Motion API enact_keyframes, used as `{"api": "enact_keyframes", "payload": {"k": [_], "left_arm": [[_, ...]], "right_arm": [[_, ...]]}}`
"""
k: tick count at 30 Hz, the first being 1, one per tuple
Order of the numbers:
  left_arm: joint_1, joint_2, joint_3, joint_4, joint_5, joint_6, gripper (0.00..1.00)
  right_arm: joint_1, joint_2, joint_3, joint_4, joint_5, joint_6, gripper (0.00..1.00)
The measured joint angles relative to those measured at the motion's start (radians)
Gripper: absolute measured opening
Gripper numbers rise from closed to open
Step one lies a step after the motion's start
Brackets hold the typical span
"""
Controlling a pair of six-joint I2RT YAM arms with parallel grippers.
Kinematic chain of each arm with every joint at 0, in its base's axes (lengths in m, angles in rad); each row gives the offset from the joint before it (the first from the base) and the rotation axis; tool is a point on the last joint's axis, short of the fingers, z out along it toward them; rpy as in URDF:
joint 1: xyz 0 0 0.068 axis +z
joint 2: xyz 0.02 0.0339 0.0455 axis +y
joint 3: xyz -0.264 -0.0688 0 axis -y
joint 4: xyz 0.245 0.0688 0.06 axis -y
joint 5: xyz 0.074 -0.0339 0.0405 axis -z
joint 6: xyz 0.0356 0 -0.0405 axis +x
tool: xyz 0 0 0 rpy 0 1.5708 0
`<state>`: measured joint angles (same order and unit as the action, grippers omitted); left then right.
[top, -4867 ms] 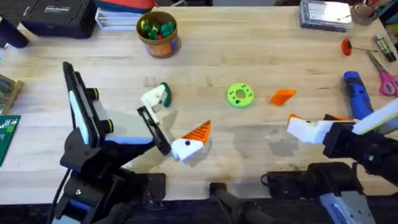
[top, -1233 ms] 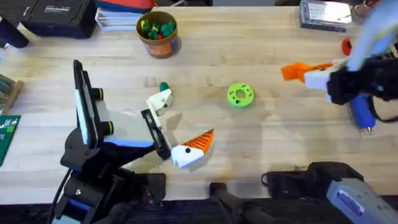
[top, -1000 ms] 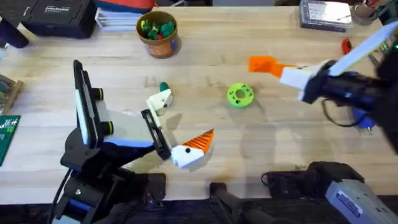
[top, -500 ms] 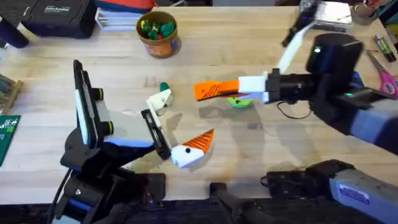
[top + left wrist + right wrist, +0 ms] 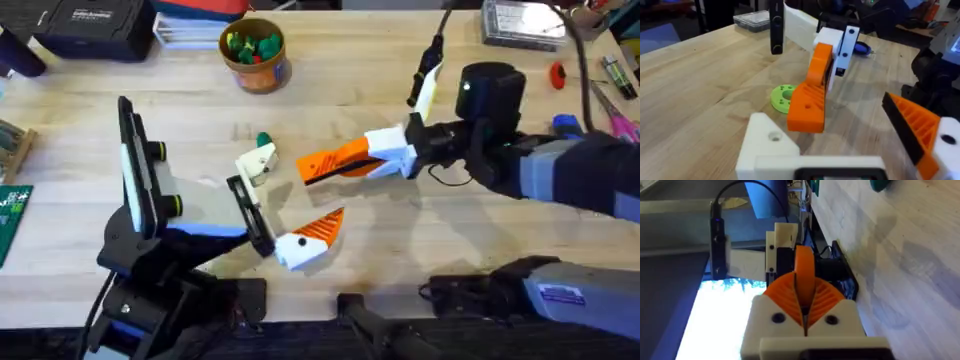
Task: Pick up the gripper from the table and insert it into the empty holder that is missing its gripper. Then pick up a screw, insert it into the mounting hole, and use the screwdriver to tighten it. Finally, clean up the table by picking up the vegetable and placing it into the bucket.
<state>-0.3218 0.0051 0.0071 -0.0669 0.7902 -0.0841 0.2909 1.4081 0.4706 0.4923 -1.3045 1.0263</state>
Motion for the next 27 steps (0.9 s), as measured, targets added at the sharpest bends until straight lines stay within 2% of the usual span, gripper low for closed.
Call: {"api": "enact_keyframes", "payload": {"k": [8,15,27], "left_arm": [[0.0,0.0,0.0,0.0,0.0,0.0,0.988],[0.0,0.0,0.0,0.0,0.0,0.0,0.988],[0.0,0.0,0.0,0.0,0.0,0.0,0.988]], "right_arm": [[0.037,0.075,0.066,0.0,-0.022,0.044,0.011],[0.069,0.086,0.129,0.001,-0.031,0.048,0.011],[0.116,0.104,0.148,0.01,-0.028,0.052,0.011]]}}
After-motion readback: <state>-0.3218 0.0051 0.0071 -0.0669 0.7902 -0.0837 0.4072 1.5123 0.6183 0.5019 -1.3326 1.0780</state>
